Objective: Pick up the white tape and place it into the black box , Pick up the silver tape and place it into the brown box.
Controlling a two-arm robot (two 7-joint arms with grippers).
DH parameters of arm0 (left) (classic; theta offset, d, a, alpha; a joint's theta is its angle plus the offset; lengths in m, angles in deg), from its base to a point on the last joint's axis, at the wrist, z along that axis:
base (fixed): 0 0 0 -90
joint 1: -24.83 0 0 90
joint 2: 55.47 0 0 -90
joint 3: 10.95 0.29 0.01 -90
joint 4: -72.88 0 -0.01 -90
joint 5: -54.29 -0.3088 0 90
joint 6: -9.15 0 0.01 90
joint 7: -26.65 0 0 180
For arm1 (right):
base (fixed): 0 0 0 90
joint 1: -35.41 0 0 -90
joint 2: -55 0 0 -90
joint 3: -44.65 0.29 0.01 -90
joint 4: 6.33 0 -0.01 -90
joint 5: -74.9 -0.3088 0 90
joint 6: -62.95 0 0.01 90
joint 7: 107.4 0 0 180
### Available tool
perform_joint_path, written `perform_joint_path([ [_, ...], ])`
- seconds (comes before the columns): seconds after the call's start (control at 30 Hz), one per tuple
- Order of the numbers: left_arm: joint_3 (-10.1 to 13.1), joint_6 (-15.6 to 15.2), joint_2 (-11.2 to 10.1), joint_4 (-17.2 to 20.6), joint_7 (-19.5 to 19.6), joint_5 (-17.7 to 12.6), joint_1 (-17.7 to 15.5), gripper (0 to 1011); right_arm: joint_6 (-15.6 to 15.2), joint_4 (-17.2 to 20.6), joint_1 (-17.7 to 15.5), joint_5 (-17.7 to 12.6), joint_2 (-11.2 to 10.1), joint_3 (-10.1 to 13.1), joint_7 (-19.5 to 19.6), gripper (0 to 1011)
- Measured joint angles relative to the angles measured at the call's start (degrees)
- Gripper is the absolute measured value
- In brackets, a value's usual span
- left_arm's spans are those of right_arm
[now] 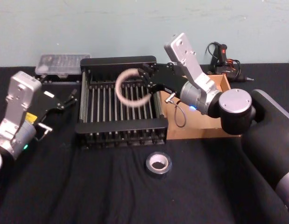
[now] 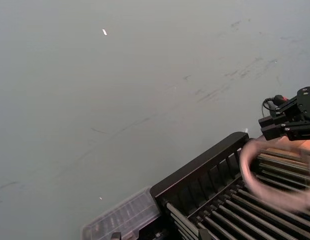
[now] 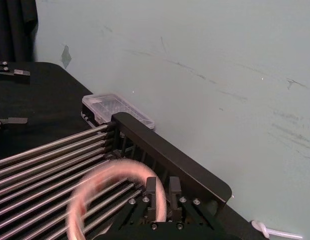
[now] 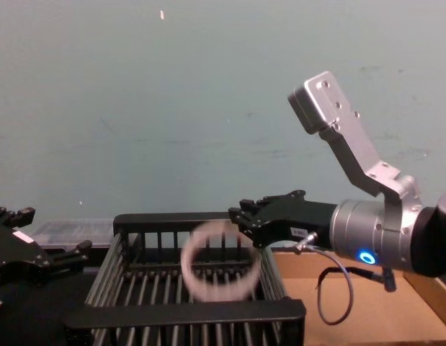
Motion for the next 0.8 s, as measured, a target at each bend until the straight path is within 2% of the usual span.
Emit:
perform_joint_path([
  [0.07, 0.0, 0.0, 0.0, 0.0, 0.0, 0.0, 0.0, 1001, 0.0, 0.0, 0.0, 0.0, 0.0, 0.0, 0.0, 229],
  [0.13, 0.0, 0.0, 0.0, 0.0, 0.0, 0.0, 0.0, 1001, 0.0, 0.0, 0.0, 0.0, 0.0, 0.0, 0.0, 256],
  [0.23, 0.0, 0.0, 0.0, 0.0, 0.0, 0.0, 0.0, 1001, 0.0, 0.1, 0.0, 0.0, 0.0, 0.0, 0.0, 383],
  [0.47, 0.0, 0.0, 0.0, 0.0, 0.0, 0.0, 0.0, 1001, -0.1, 0.1, -0.1, -0.1, 0.0, 0.1, 0.1, 564],
  [0.57, 0.0, 0.0, 0.0, 0.0, 0.0, 0.0, 0.0, 1001, -0.1, 0.1, -0.1, -0.1, 0.0, 0.1, 0.1, 685],
  [0.6, 0.0, 0.0, 0.0, 0.0, 0.0, 0.0, 0.0, 1001, -0.1, 0.1, -0.1, -0.1, 0.0, 0.1, 0.1, 685],
  [0.7, 0.0, 0.0, 0.0, 0.0, 0.0, 0.0, 0.0, 1001, -0.1, 0.1, -0.1, -0.1, 0.0, 0.1, 0.1, 821],
  [0.8, 0.0, 0.0, 0.0, 0.0, 0.0, 0.0, 0.0, 1001, -0.1, 0.1, -0.1, -0.1, 0.0, 0.1, 0.1, 891],
])
